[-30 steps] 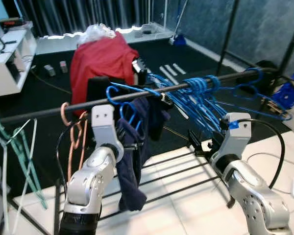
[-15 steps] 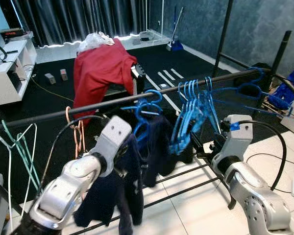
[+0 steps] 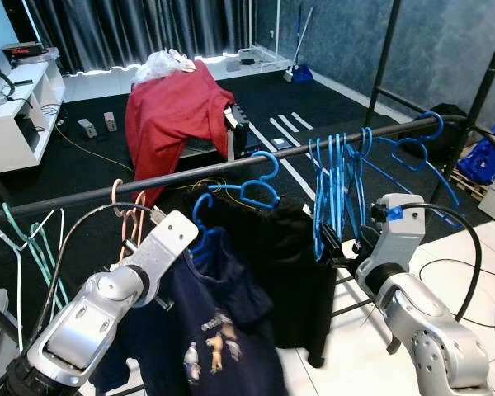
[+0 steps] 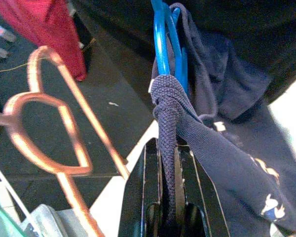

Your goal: Hang hanger

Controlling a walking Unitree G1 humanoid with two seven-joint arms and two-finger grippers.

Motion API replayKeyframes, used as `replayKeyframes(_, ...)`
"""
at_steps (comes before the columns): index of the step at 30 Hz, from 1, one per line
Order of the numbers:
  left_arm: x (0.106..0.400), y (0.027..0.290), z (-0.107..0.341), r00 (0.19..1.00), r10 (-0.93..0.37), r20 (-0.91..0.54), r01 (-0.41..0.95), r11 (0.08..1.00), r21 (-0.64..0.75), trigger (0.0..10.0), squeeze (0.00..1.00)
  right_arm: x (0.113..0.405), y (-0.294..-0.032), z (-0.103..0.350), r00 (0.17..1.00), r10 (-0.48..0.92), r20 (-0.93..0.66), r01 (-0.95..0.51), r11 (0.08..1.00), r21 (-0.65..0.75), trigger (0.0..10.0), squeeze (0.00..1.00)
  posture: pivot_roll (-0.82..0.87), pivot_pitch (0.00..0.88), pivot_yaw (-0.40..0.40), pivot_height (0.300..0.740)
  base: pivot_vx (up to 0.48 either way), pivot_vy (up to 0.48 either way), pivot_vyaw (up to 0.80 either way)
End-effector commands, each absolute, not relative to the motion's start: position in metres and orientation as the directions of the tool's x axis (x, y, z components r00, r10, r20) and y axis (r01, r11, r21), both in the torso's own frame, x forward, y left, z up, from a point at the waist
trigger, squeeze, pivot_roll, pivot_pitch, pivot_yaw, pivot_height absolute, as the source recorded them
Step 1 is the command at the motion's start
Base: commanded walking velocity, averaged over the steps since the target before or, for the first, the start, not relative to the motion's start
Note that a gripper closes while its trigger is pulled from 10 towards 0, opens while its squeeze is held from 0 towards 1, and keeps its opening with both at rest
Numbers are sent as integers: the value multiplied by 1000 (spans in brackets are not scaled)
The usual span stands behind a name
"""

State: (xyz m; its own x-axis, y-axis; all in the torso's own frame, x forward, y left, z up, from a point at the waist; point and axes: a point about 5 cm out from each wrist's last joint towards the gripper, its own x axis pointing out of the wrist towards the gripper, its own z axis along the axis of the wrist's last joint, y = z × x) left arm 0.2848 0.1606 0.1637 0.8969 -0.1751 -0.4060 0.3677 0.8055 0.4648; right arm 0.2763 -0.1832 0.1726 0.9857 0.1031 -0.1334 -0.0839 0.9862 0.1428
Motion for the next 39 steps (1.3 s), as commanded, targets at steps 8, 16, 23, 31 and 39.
replayKeyframes(8, 298, 202, 214, 986, 35, -163, 72, 793, 605, 10000, 0, 275, -181, 173, 985, 110, -135, -88, 984, 155, 10000, 0, -154, 2, 38, 740, 0, 0, 0)
replayKeyframes(16, 293, 204, 237, 995, 100, -15, -70, 794, 604, 10000, 0, 275, -182, 173, 984, 113, -136, -91, 983, 158, 10000, 0, -153, 0, 32, 740, 0, 0, 0)
replayKeyframes(23, 287, 193, 218, 992, 77, -99, -24, 892, 451, 10000, 0, 277, -181, 172, 983, 119, -138, -97, 983, 158, 10000, 0, -150, 0, 34, 740, 0, 0, 0)
replayKeyframes(31, 270, 122, 167, 927, -122, -354, 122, 992, -22, 10000, 0, 278, -180, 172, 982, 122, -142, -100, 983, 153, 10000, 0, -150, 0, 36, 740, 0, 0, 0)
replayKeyframes(39, 258, 115, 137, 865, -82, -496, 64, 996, -54, 10000, 0, 277, -180, 173, 983, 119, -143, -97, 984, 151, 10000, 0, -143, 0, 38, 740, 0, 0, 0)
